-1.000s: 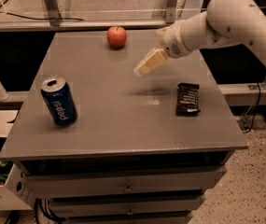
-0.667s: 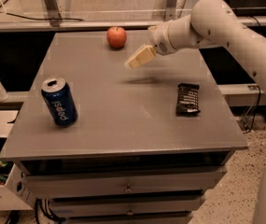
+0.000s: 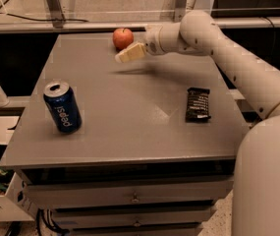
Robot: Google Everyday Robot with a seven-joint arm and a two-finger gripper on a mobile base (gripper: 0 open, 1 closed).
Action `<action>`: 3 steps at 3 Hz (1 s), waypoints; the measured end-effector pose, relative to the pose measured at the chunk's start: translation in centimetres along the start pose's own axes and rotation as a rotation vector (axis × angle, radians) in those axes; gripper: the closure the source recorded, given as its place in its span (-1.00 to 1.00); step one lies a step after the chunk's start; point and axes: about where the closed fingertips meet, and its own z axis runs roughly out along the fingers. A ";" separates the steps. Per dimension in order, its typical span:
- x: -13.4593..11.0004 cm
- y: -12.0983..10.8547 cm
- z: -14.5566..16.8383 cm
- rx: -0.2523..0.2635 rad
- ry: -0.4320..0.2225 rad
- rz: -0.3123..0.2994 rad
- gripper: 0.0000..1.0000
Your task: Move apple near pepsi can
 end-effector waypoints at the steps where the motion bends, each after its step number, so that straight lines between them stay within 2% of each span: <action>1: -1.0 -0.9 2.8 0.030 -0.079 0.075 -1.00; 3: -1.9 -3.0 7.2 0.072 -0.157 0.160 -1.00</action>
Offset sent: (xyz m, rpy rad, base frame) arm 0.0739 0.0515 -0.0026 0.2418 -0.0059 -0.1087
